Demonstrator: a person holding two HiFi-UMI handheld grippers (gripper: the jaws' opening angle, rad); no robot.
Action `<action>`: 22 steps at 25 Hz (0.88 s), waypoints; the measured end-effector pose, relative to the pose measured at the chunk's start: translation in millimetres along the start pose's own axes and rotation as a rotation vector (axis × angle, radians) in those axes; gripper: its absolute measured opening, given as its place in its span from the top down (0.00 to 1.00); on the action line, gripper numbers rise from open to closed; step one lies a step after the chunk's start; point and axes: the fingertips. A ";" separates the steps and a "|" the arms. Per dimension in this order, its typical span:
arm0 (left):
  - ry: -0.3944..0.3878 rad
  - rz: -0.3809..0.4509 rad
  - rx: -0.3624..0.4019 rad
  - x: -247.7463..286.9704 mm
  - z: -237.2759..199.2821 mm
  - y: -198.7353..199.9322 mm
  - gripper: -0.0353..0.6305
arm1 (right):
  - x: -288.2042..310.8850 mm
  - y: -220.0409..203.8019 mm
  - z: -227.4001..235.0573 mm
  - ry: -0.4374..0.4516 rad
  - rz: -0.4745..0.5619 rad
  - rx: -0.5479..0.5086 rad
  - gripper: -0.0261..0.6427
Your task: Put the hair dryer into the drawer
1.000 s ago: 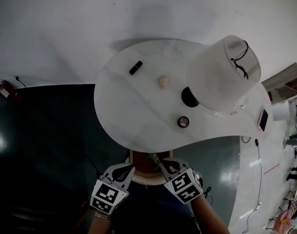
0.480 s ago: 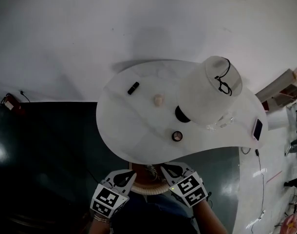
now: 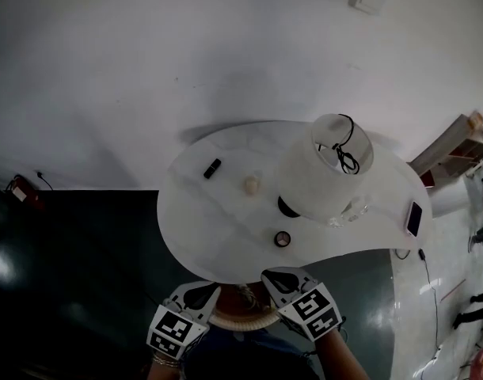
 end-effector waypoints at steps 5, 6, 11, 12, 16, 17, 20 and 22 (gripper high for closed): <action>0.011 0.020 0.043 -5.3 -3.7 22.9 0.92 | -15.8 23.9 4.7 0.005 0.071 0.014 0.93; 0.009 0.026 0.053 -6.3 -3.6 27.8 0.92 | -19.6 29.3 5.2 0.007 0.089 0.018 0.93; 0.023 0.085 0.085 -15.2 -6.0 54.7 0.92 | -34.6 53.2 11.7 -0.024 0.149 -0.015 0.93; 0.028 0.095 0.093 -17.5 -6.2 59.6 0.92 | -36.7 56.8 13.1 -0.036 0.156 -0.030 0.93; 0.042 0.117 0.132 -24.7 -7.2 76.2 0.92 | -44.4 72.8 16.8 -0.062 0.202 -0.075 0.93; 0.047 0.123 0.147 -26.5 -7.7 81.8 0.92 | -46.2 77.3 17.9 -0.070 0.216 -0.095 0.93; 0.065 0.137 0.185 -31.7 -10.2 98.3 0.92 | -51.8 89.1 21.7 -0.085 0.248 -0.133 0.93; 0.076 0.151 0.202 -35.2 -12.0 108.2 0.92 | -55.5 95.5 24.9 -0.091 0.265 -0.138 0.93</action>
Point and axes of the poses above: the fingertips, and each gripper's own axes: x forward along the fingers, z to its right, y out of its top, and after that the axes turned 10 degrees about -y, right-handed
